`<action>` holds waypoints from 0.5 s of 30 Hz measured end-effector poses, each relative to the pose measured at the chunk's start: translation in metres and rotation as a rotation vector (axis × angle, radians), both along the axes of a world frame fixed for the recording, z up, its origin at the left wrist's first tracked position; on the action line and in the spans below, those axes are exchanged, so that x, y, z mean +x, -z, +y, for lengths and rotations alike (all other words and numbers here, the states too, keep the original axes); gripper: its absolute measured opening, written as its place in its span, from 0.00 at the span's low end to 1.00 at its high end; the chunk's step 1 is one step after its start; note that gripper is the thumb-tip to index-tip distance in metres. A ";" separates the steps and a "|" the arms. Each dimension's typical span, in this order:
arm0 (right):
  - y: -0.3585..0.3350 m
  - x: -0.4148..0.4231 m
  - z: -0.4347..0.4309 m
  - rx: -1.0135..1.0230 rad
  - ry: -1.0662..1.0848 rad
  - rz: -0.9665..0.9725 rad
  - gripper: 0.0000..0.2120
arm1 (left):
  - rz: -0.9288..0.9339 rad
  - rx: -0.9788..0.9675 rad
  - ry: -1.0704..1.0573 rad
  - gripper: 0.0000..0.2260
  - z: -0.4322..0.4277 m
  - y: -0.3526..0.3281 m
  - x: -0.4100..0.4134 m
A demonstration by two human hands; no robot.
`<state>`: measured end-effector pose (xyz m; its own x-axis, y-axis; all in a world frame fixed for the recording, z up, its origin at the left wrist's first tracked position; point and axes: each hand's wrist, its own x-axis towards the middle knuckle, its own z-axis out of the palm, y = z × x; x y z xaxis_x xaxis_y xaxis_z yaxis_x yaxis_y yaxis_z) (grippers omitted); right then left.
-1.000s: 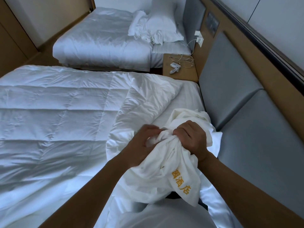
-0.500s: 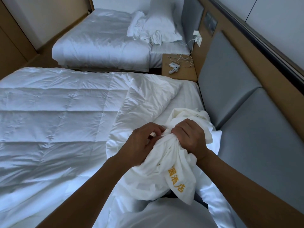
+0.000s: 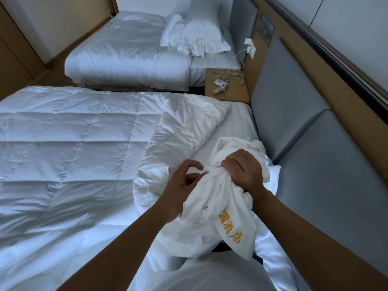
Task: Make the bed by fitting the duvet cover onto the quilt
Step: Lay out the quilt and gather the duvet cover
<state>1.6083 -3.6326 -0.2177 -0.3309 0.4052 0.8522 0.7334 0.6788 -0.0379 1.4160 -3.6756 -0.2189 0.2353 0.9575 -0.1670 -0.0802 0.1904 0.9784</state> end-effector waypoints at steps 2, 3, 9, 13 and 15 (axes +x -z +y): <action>0.000 0.003 -0.002 0.007 0.013 0.008 0.11 | -0.013 -0.009 0.096 0.15 -0.001 0.002 0.000; 0.000 0.004 -0.004 0.009 0.019 0.008 0.11 | 0.003 -0.006 0.126 0.15 -0.002 0.003 0.001; -0.004 0.007 -0.022 -0.001 0.056 -0.043 0.12 | 0.188 0.089 0.109 0.05 -0.014 0.012 0.000; -0.004 0.001 -0.031 -0.017 0.023 -0.114 0.09 | 0.322 0.243 -0.059 0.13 -0.021 0.014 -0.014; -0.003 0.000 -0.037 -0.066 -0.008 -0.175 0.06 | 0.354 0.323 -0.105 0.12 -0.022 0.009 -0.025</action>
<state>1.6081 -3.6693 -0.2149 -0.4753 0.4552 0.7529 0.7274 0.6847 0.0453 1.3906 -3.6979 -0.2284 0.1173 0.9891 0.0896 0.2656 -0.1182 0.9568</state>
